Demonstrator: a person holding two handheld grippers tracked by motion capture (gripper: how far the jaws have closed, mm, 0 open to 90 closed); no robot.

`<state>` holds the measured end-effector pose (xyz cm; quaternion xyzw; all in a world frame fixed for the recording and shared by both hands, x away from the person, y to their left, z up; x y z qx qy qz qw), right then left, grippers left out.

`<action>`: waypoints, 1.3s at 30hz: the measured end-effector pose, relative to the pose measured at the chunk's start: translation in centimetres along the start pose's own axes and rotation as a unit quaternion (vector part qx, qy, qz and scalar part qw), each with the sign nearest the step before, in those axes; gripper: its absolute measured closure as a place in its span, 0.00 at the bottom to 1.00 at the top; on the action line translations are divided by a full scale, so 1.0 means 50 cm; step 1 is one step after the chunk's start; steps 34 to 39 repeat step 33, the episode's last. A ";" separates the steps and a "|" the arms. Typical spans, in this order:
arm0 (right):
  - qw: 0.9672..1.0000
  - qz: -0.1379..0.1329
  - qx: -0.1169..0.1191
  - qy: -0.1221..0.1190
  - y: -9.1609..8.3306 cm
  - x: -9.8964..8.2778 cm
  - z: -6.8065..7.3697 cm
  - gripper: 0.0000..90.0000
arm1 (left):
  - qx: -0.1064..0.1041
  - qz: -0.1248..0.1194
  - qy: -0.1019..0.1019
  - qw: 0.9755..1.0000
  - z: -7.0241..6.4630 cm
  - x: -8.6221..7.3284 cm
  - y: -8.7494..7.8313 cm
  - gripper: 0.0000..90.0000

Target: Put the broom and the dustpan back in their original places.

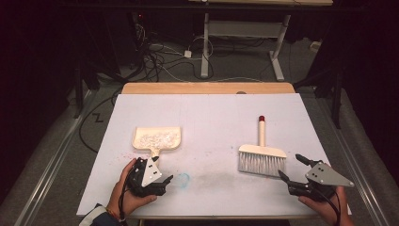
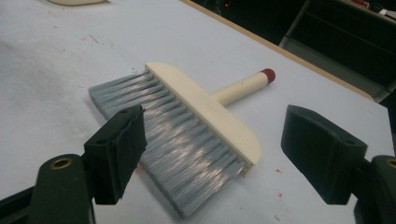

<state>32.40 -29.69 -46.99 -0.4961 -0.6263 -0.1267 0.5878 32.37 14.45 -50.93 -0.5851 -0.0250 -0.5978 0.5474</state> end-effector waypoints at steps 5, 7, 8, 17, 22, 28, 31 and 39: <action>1.000 0.003 0.001 -0.005 0.002 0.000 0.004 0.25 | 0.000 0.000 -0.001 1.000 0.002 -0.001 0.001 0.23; 1.000 0.004 0.001 -0.006 0.003 0.000 0.004 0.25 | -0.001 0.003 0.001 1.000 0.002 -0.001 0.002 0.23; 1.000 0.005 0.002 -0.007 0.003 -0.001 0.004 0.25 | -0.001 0.003 0.001 1.000 0.002 -0.001 0.003 0.23; 1.000 0.004 0.000 -0.008 0.002 0.000 0.003 0.25 | 0.000 0.001 0.000 1.000 0.002 -0.001 0.002 0.23; 1.000 0.008 0.001 -0.007 0.004 -0.002 0.003 0.25 | -0.001 0.003 0.001 1.000 0.003 0.000 0.004 0.23; 1.000 0.009 0.000 -0.007 0.005 -0.005 0.000 0.25 | -0.001 0.005 0.001 1.000 0.003 0.002 0.008 0.23; 1.000 0.009 0.000 -0.006 0.005 -0.006 -0.002 0.25 | -0.001 0.005 0.000 1.000 0.003 0.003 0.009 0.23; 1.000 0.010 0.000 -0.005 0.006 -0.006 -0.002 0.25 | -0.001 0.003 -0.003 1.000 0.003 0.005 0.010 0.23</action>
Point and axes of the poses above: each handheld gripper's, and its own axes: y roughly forward along the jaws, x roughly out of its top, z roughly to its left, the point moved 6 cm from there along y, roughly forward along the jaws, and after that the axes turned 3 degrees about x, right-handed, at the moved point
